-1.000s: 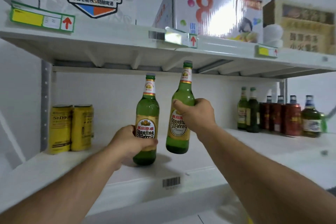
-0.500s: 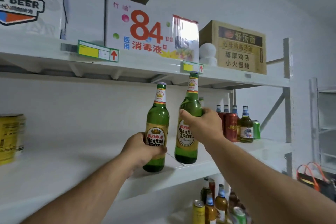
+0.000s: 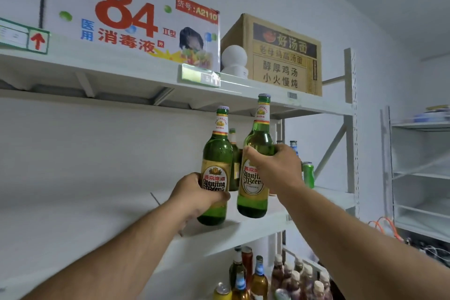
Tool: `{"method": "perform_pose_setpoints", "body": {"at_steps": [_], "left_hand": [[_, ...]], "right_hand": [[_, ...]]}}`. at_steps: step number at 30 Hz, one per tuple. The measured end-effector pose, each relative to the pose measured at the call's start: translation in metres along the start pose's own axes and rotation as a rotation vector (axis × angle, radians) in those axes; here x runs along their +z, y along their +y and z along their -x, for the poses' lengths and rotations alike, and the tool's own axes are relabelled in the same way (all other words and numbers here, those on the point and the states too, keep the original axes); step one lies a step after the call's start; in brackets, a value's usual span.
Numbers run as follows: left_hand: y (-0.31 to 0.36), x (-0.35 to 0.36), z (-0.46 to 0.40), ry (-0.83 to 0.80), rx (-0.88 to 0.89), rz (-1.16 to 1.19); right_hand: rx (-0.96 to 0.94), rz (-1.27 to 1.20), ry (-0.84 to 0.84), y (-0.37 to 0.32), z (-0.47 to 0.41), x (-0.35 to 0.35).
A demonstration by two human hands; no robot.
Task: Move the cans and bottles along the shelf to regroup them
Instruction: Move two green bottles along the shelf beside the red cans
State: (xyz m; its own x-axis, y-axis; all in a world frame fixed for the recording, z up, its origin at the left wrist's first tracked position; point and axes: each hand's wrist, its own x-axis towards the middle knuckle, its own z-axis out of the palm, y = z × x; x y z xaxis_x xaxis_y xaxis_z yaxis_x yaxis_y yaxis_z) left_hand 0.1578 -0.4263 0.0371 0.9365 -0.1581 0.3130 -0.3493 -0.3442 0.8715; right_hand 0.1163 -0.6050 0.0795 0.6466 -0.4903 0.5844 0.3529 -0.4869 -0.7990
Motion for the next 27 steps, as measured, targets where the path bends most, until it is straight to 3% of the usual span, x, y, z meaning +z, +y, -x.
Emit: {"method": "perform_pose_setpoints", "body": {"at_steps": [14, 27], "left_hand": [[-0.001, 0.071, -0.080, 0.037, -0.047, -0.011], [0.000, 0.116, -0.114, 0.285, -0.162, -0.018]], "right_hand": [[0.000, -0.073, -0.053, 0.071, -0.105, 0.005], [0.020, -0.129, -0.290, 0.127, -0.183, 0.036]]}}
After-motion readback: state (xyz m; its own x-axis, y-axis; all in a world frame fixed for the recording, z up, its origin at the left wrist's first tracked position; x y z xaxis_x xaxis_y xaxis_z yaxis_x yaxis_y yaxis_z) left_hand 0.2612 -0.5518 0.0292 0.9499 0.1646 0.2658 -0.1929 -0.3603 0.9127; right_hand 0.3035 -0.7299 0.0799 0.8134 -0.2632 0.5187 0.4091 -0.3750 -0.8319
